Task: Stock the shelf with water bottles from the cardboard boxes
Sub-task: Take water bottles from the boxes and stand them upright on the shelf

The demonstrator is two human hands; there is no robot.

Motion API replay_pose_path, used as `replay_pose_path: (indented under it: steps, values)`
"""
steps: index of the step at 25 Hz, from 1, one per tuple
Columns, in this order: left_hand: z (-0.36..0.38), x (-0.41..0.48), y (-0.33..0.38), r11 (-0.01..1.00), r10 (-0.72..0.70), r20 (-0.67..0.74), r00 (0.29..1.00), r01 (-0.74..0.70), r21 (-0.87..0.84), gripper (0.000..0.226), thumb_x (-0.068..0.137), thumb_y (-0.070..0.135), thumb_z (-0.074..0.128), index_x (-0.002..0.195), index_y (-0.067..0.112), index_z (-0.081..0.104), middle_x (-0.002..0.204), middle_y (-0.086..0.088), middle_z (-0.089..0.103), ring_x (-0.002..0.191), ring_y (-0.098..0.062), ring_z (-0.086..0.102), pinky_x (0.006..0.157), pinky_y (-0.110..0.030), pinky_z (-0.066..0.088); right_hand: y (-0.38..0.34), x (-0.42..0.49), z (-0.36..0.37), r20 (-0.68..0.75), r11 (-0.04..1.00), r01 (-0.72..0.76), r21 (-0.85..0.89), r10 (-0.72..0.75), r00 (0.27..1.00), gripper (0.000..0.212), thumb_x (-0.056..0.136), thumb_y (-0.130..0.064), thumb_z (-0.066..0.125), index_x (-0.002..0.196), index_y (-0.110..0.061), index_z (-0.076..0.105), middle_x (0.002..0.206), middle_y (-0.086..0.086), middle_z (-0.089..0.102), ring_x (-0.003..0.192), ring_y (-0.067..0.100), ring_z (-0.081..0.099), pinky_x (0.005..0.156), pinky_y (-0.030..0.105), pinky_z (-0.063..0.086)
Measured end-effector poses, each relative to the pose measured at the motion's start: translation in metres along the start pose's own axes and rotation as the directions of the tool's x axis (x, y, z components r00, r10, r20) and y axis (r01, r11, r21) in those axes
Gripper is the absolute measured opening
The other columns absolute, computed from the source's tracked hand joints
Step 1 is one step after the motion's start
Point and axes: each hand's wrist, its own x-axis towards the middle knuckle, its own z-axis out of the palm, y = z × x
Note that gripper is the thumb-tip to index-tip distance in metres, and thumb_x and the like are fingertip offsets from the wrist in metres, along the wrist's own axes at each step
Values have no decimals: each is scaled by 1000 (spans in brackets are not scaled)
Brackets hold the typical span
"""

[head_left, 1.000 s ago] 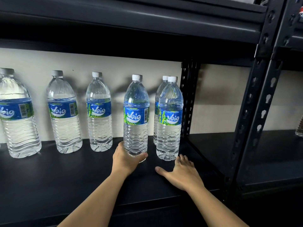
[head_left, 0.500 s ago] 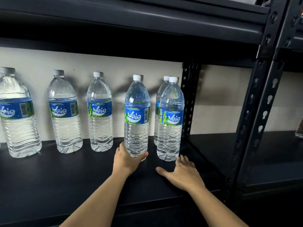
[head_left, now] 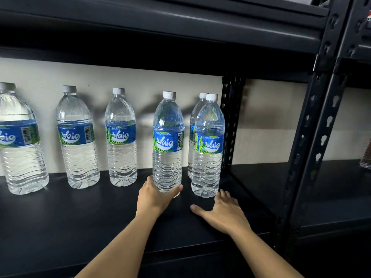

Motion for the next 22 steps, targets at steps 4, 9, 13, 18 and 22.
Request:
replay_pose_path:
  steps: [4, 9, 13, 18, 22]
  values:
    - [-1, -1, 1, 1000, -8, 10, 1000, 8, 15, 77, 58, 68, 79, 111, 18, 54, 114, -1, 66, 116, -22, 58, 90, -31, 47, 0, -1, -1, -1, 1000, 6, 11, -6, 1000, 121, 75, -89, 33, 156, -4, 5, 165, 9, 2, 152, 20, -2, 123, 37, 3]
    - [0, -1, 1, 1000, -23, 28, 999, 23, 16, 81, 59, 68, 78, 117, 18, 53, 118, 0, 63, 119, -22, 56, 93, -32, 45, 0, -1, -1, -16, 1000, 11, 15, -10, 1000, 121, 76, -89, 33, 156, -3, 6, 165, 10, 3, 152, 21, 0, 123, 37, 4]
    - [0, -1, -1, 1000, -30, 41, 999, 30, -6, 90, 54, 68, 80, 123, 17, 53, 121, -1, 62, 121, -23, 55, 97, -35, 46, 1, 0, 1, -65, 1000, 19, 18, -18, 998, 118, 77, -88, 34, 155, -2, 13, 164, 11, 11, 152, 22, 6, 122, 37, 9]
    - [-12, -6, -3, 999, -25, 87, 996, 26, -19, 98, 46, 37, 97, 128, 14, 49, 125, -3, 59, 121, -21, 53, 101, -32, 43, -1, -5, 0, -137, 999, 28, 35, -23, 990, 102, 81, -82, 38, 147, -4, 37, 155, 11, 34, 146, 25, 25, 119, 37, 20]
    - [-33, -28, -6, 982, -90, 112, 990, 107, -153, 78, 67, 31, 90, 132, 13, 50, 118, 2, 62, 111, -17, 59, 98, -29, 46, -7, -16, -4, -206, 996, -17, 87, 35, 978, 71, 85, -73, 44, 123, -16, 62, 124, 6, 62, 119, 29, 54, 100, 36, 42]
